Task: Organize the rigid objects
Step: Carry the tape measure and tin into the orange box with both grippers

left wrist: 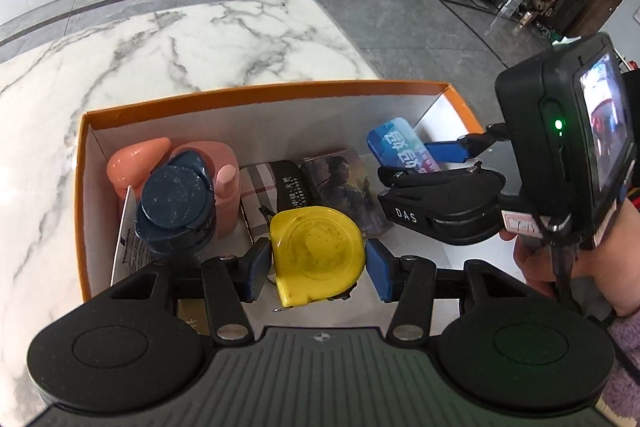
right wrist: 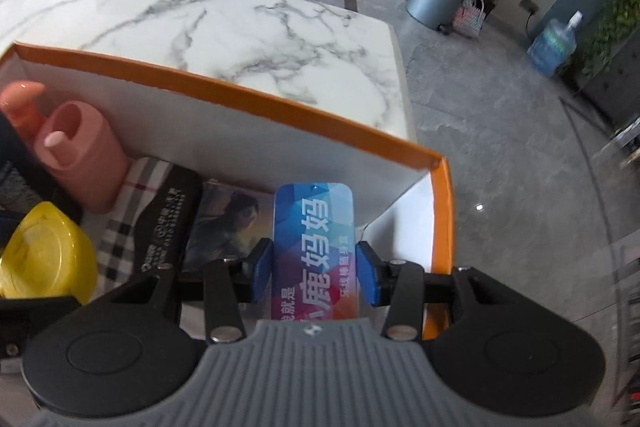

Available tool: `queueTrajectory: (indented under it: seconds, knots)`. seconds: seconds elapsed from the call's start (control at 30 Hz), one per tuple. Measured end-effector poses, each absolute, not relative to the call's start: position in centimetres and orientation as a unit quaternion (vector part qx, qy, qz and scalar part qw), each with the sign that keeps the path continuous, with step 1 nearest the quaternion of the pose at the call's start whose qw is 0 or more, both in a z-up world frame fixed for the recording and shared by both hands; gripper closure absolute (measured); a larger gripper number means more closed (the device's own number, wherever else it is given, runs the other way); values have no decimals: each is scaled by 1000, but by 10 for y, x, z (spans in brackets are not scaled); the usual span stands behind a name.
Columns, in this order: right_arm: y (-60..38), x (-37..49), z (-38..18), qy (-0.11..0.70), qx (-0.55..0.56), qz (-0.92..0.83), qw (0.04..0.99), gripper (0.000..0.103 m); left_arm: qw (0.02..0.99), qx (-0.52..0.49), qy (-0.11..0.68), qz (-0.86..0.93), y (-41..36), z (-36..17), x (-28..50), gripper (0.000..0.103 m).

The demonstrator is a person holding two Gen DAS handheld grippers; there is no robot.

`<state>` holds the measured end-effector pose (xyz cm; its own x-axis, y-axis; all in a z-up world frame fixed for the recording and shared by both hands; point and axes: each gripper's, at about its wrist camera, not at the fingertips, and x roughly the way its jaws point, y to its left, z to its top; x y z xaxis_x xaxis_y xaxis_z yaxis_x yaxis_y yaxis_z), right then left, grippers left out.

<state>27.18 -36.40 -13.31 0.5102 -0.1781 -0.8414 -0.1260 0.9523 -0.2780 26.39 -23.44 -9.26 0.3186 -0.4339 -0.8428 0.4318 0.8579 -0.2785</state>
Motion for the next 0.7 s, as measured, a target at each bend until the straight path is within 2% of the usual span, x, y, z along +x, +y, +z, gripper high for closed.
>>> queueTrajectory:
  seconds: [0.27,0.7]
  knots:
    - [-355,277,-152,510,-175,-36,841,57,807,-3,525,-271,-237,-102,268,44]
    - [-354,279,-150,512,-180,-35,839,57,812,-6,518,-268,-231,-100,263,44]
